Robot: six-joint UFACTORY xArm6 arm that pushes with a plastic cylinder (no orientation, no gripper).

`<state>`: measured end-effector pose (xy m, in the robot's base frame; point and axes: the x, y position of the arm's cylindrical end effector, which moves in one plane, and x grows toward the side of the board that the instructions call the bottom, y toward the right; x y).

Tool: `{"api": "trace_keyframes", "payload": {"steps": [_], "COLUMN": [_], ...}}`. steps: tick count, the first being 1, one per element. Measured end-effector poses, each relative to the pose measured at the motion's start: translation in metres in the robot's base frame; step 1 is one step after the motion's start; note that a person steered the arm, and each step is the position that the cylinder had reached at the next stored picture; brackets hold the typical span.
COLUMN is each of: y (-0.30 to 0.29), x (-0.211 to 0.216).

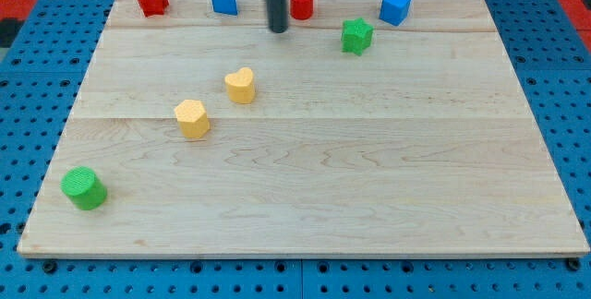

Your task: Move the green star to the right side of the yellow heart

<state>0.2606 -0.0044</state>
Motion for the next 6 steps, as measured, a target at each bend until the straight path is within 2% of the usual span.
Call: {"api": "trace_keyframes", "payload": {"steps": [1, 3, 4, 5, 6], "y": [0.048, 0.102, 0.108, 0.118, 0.087], "x": [-0.023, 0.017, 0.053, 0.056, 0.029]}}
